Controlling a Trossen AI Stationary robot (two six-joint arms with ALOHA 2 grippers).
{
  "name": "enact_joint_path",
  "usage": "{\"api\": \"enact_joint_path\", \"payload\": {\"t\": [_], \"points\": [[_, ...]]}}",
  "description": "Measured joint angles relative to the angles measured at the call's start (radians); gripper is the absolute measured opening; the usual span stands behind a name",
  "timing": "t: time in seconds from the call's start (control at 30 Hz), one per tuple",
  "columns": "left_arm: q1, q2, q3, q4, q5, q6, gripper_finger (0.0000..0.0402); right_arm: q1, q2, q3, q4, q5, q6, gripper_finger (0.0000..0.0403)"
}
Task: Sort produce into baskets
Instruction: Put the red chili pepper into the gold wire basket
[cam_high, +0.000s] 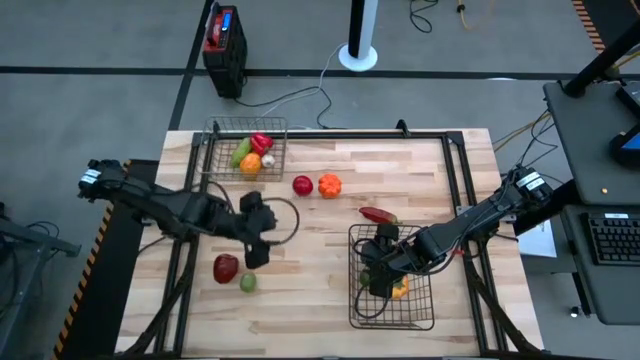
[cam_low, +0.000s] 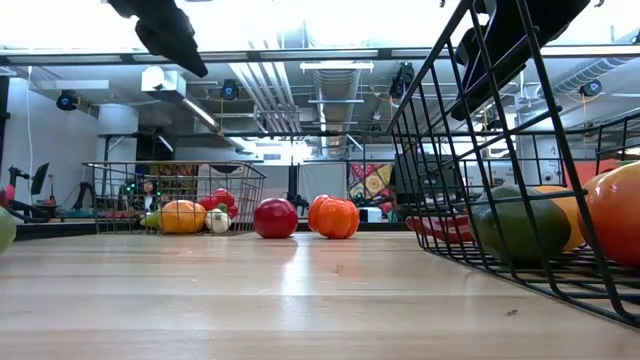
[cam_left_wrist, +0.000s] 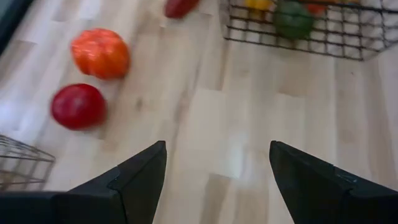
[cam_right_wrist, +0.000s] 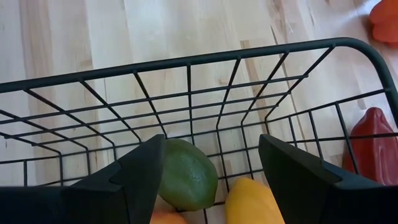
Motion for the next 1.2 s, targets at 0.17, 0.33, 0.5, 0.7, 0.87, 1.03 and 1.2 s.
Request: {"api": "enact_joint_path", "payload": {"t": [0.17, 0.33, 0.5, 0.7, 0.87, 1.03, 1.2], "points": [[-0.065, 0.057, 0.000, -0.018, 0.000, -0.050, 0.0266, 0.000, 0.000, 0.000, -0.001, -0.008, 0.000, 0.0251], [-0.101, 0.114, 0.000, -0.077, 0.028, -0.150, 0.0266, 0.000, 0.000, 0.000, -0.001, -0.040, 0.002, 0.0251], [-0.118, 0.171, 0.000, -0.141, 0.055, -0.226, 0.0266, 0.000, 0.000, 0.000, -0.019, -0.096, 0.027, 0.0251], [-0.120, 0.227, 0.000, -0.185, 0.060, -0.262, 0.0266, 0.000, -0.001, 0.046, -0.225, -0.235, 0.170, 0.0251], [-0.120, 0.252, 0.000, -0.185, 0.060, -0.263, 0.0266, -0.007, -0.002, 0.161, -0.528, -0.234, 0.303, 0.0251], [-0.120, 0.254, 0.000, -0.184, 0.039, -0.262, 0.0266, -0.059, -0.002, 0.314, -0.716, -0.055, 0.319, 0.0251], [-0.120, 0.251, 0.000, -0.183, 0.007, -0.260, 0.0266, -0.189, -0.003, 0.421, -0.708, 0.001, 0.214, 0.0251]]}}
